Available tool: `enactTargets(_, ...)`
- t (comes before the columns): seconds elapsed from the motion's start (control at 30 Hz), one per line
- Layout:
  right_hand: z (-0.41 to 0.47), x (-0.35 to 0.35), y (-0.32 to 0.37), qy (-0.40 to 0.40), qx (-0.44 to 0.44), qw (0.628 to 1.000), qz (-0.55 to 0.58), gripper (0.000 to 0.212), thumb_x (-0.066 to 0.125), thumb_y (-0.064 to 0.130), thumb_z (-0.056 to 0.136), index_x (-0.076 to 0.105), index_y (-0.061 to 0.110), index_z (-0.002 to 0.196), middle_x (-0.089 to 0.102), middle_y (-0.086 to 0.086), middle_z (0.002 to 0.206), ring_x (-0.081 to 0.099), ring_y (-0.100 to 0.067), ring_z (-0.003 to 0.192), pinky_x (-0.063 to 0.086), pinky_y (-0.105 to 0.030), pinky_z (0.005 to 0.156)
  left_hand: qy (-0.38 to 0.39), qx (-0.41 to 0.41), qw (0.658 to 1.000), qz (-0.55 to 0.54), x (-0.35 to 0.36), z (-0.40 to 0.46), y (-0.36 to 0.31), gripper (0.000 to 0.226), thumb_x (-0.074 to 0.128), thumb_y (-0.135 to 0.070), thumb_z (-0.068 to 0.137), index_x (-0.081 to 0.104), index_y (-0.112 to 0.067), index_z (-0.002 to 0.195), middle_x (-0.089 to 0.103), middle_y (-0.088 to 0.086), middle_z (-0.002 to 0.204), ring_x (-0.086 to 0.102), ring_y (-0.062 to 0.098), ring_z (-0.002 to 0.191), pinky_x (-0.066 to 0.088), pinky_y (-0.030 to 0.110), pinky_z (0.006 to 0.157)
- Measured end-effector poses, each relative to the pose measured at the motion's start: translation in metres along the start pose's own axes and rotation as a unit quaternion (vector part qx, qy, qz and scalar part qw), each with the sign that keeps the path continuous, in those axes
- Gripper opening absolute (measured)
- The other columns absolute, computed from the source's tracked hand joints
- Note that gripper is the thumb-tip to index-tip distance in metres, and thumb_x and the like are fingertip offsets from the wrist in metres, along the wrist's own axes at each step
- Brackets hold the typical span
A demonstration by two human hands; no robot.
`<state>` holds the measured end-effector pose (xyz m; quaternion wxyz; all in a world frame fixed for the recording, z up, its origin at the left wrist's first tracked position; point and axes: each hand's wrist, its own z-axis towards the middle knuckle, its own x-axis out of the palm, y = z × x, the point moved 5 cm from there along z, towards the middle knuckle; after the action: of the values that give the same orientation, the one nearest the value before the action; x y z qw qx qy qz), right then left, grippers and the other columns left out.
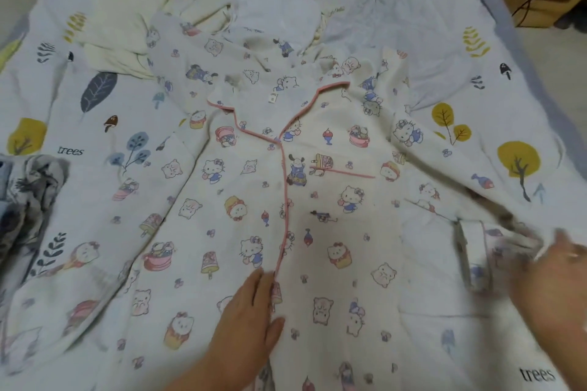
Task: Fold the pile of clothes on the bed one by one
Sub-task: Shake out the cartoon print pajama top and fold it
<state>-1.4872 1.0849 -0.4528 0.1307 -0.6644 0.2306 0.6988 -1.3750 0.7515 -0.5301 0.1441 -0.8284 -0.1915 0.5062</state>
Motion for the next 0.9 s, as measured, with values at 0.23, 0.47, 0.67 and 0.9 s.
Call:
enactTargets(0.23,-0.2,0.047,0.099,0.143,-0.479,0.866,-0.011,0.064,0.075,0.046,0.051,0.057,0.028,0.111,0.062,-0.011,0.114,0.06,-0.025,0.103,0.038,-0.052,0.091,-0.01,-0.071,0.996,-0.06,0.001,-0.034,0.023,0.011,0.046,-0.034,0.091,0.048,-0.029,0.101,0.044,-0.018,0.081,0.051,0.006,0.086,0.035,0.015,0.07)
enactTargets(0.47,-0.214,0.043,0.111,0.256,-0.342,0.897,0.112,0.014,0.075,0.017,0.068,0.061,0.016,0.073,0.055,0.008,0.061,0.052,-0.012,0.053,0.043,-0.019,0.051,-0.151,-0.096,0.956,-0.231,-0.058,-0.049,0.035,0.023,0.06,-0.017,0.085,0.057,-0.035,0.072,0.057,-0.018,0.056,0.052,0.002,0.051,0.039,0.016,0.044)
enactTargets(0.67,-0.243,0.04,0.122,0.273,-0.429,0.861,0.012,0.029,0.068,0.055,0.047,0.063,0.027,0.05,0.056,0.008,0.05,0.055,-0.011,0.043,0.04,-0.015,0.037,-0.13,0.035,0.97,-0.201,-0.087,-0.056,-0.004,0.013,0.06,-0.034,0.085,0.058,-0.044,0.076,0.057,-0.029,0.065,0.054,-0.006,0.06,0.037,0.006,0.054)
enactTargets(0.9,-0.204,0.064,0.082,0.317,-0.328,0.889,-0.045,0.029,0.045,0.029,0.085,0.067,0.012,0.095,0.065,-0.01,0.1,0.062,-0.031,0.089,0.045,-0.03,0.076,-0.025,-0.011,0.987,-0.161,-0.041,-0.057,0.032,0.017,0.058,-0.019,0.089,0.068,-0.025,0.101,0.063,-0.015,0.095,0.057,0.001,0.089,0.041,0.014,0.083)
